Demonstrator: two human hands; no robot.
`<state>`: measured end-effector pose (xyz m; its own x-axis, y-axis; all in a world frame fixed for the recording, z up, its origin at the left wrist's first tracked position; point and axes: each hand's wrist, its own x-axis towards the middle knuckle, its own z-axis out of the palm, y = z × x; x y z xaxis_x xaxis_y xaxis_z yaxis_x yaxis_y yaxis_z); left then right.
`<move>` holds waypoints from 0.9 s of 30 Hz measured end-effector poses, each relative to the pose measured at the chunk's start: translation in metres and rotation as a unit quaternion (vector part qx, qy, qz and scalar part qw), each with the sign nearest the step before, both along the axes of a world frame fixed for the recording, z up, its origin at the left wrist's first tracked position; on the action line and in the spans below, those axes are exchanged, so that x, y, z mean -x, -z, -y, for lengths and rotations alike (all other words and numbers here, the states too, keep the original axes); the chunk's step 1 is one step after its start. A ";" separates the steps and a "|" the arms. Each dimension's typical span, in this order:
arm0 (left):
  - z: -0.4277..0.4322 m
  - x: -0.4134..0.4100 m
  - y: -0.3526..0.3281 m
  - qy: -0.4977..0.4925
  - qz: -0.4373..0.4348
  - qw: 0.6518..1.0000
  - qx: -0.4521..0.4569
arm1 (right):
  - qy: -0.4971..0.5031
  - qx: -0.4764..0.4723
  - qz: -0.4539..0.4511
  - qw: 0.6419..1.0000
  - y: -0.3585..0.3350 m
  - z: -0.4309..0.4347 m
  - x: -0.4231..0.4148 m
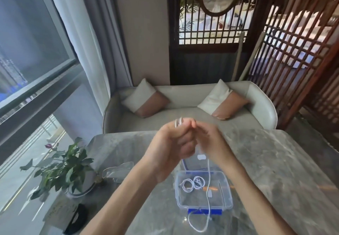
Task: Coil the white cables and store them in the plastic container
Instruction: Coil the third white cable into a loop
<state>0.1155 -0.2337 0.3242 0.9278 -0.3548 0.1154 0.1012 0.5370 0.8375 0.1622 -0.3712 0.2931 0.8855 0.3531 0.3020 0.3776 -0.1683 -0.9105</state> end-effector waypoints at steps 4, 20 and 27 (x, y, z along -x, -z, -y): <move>0.000 -0.030 0.003 -0.246 0.161 0.930 -0.221 | -0.054 0.189 -0.060 0.979 0.013 0.012 0.047; 0.016 -0.039 -0.004 -0.087 0.159 0.979 -0.093 | -0.035 0.166 -0.059 0.984 0.017 0.033 0.037; 0.029 -0.011 0.023 0.011 0.187 0.923 -0.337 | 0.041 0.246 0.322 0.913 -0.068 0.077 0.036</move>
<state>0.1267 -0.2624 0.3012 0.8599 -0.4806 0.1720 -0.2571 -0.1167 0.9593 0.1260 -0.4480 0.3610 0.6106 0.5263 0.5917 0.7754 -0.5494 -0.3114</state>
